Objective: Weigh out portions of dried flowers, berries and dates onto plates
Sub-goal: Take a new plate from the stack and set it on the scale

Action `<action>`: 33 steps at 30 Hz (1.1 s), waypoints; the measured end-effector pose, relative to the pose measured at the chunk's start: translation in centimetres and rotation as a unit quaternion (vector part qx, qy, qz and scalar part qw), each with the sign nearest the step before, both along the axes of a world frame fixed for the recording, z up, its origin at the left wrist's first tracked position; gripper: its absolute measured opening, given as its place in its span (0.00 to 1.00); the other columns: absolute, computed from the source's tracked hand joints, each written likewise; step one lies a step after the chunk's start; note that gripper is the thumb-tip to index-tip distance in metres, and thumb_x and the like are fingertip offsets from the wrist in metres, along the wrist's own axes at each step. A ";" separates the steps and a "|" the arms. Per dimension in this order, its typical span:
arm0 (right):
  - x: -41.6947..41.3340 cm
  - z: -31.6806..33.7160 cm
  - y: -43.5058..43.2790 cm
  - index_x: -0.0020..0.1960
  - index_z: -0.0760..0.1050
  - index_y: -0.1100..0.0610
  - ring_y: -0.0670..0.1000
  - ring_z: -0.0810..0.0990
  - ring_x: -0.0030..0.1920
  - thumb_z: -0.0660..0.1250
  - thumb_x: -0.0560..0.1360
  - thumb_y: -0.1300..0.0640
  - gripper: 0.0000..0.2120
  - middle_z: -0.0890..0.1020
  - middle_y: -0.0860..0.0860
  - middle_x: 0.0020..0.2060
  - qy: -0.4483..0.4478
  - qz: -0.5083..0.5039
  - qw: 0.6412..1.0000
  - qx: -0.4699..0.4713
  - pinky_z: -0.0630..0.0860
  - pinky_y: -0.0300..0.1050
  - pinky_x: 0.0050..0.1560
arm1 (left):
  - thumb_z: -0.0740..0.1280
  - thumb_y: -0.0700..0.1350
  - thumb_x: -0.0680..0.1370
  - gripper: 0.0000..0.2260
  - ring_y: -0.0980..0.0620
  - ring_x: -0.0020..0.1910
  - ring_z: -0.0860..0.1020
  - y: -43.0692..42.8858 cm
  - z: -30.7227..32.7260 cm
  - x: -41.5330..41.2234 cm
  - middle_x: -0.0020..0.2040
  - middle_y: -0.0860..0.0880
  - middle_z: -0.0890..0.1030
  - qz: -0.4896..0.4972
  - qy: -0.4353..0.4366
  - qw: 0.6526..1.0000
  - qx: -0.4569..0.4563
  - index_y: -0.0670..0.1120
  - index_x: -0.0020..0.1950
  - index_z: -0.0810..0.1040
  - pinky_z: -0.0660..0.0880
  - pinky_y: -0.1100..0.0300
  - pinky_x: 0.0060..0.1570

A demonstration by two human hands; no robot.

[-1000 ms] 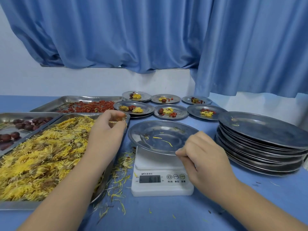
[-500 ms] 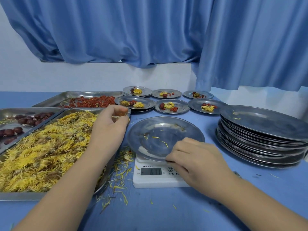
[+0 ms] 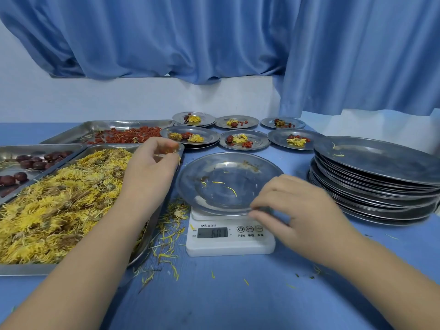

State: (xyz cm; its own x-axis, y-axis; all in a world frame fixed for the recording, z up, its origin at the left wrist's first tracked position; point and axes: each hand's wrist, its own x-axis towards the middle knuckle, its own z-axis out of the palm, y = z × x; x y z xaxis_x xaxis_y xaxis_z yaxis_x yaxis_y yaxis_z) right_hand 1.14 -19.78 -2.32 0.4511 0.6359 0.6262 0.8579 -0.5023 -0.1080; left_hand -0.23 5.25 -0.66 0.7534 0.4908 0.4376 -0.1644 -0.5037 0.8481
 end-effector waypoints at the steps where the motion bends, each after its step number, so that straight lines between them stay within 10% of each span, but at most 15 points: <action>1: 0.1 0.1 -0.7 0.41 0.81 0.52 0.49 0.76 0.38 0.68 0.74 0.51 0.06 0.78 0.46 0.36 0.011 0.004 1.000 0.009 0.75 0.48 0.37 | 0.65 0.44 0.78 0.08 0.71 0.37 0.74 0.1 0.0 0.1 0.47 0.59 0.79 0.000 -0.003 1.000 0.000 0.58 0.49 0.77 0.68 0.70 0.34; 12: -0.3 -1.2 -2.1 0.60 0.69 0.39 0.41 0.71 0.34 0.55 0.72 0.32 0.21 0.74 0.39 0.31 0.151 -0.069 0.969 -0.182 0.67 0.39 0.35 | 0.66 0.43 0.77 0.10 0.67 0.35 0.74 -0.2 -1.0 0.7 0.39 0.60 0.80 -0.026 -0.005 0.998 0.061 0.60 0.45 0.77 0.68 0.78 0.32; 22: -0.8 -1.9 -1.2 0.53 0.68 0.46 0.43 0.72 0.32 0.44 0.64 0.26 0.31 0.73 0.43 0.28 0.136 -0.095 0.969 -0.181 0.72 0.43 0.34 | 0.66 0.45 0.76 0.09 0.65 0.34 0.74 -0.3 -1.4 0.9 0.38 0.57 0.79 -0.020 0.009 0.997 0.068 0.61 0.45 0.78 0.69 0.73 0.30; 28: -0.4 -1.1 -1.7 0.40 0.75 0.48 0.47 0.71 0.29 0.61 0.72 0.44 0.09 0.75 0.43 0.27 0.203 -0.086 0.969 -0.108 0.72 0.46 0.32 | 0.65 0.44 0.77 0.08 0.65 0.35 0.73 -0.4 -1.1 0.6 0.40 0.56 0.79 -0.030 0.008 0.996 0.084 0.59 0.47 0.78 0.68 0.75 0.30; 33: 1.0 -0.5 -2.6 0.29 0.72 0.51 0.47 0.70 0.26 0.61 0.67 0.52 0.09 0.74 0.45 0.22 0.208 -0.188 0.960 -0.028 0.70 0.44 0.28 | 0.65 0.43 0.77 0.08 0.64 0.37 0.74 -0.6 -1.1 0.5 0.42 0.57 0.78 -0.036 0.000 0.994 0.101 0.57 0.49 0.78 0.68 0.74 0.33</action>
State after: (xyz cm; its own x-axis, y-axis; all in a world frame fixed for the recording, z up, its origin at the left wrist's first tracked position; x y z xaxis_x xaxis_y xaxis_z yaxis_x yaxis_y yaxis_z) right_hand 2.18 -22.40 -2.82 0.8585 0.4071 0.3118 0.5039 -0.7825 -0.3657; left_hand 0.27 4.68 -1.77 0.7839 0.3368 0.5216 -0.2062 -0.6511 0.7304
